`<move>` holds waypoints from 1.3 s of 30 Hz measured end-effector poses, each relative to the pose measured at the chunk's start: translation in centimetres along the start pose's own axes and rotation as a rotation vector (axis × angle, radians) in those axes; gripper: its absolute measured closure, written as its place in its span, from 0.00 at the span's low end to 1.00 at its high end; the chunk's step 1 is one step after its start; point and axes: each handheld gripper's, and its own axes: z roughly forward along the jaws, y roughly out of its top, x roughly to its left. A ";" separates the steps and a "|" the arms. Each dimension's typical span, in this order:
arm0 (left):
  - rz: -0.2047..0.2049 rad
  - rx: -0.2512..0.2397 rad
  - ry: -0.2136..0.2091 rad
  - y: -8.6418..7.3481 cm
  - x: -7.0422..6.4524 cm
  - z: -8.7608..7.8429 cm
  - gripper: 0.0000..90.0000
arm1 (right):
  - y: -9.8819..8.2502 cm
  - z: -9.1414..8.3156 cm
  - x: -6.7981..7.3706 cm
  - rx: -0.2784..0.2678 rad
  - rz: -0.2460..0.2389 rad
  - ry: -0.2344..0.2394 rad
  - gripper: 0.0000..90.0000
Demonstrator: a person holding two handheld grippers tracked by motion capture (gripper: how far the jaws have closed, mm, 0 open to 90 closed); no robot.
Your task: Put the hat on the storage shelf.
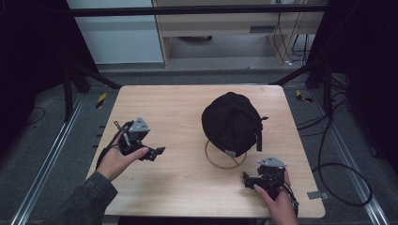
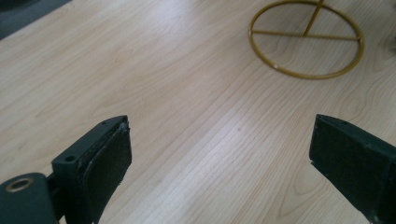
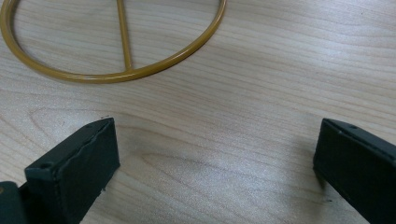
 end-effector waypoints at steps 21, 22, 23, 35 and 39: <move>-0.019 0.084 0.017 -6.0 0.4 1.5 0.06 | 0.0 0.0 0.0 0.000 0.000 0.000 0.00; -0.019 0.085 0.018 -6.2 0.5 1.6 0.06 | 0.0 0.0 0.0 0.000 0.000 0.000 0.00; -0.020 0.087 0.020 -6.4 0.5 1.6 0.06 | 0.0 0.0 0.0 0.000 0.000 0.000 0.00; -0.051 0.096 0.027 -9.3 0.9 1.9 0.06 | 0.0 0.0 0.0 0.000 0.000 0.001 0.00; -0.061 0.091 0.035 -10.0 1.0 2.0 0.06 | 0.0 0.0 0.0 0.000 -0.001 0.000 0.00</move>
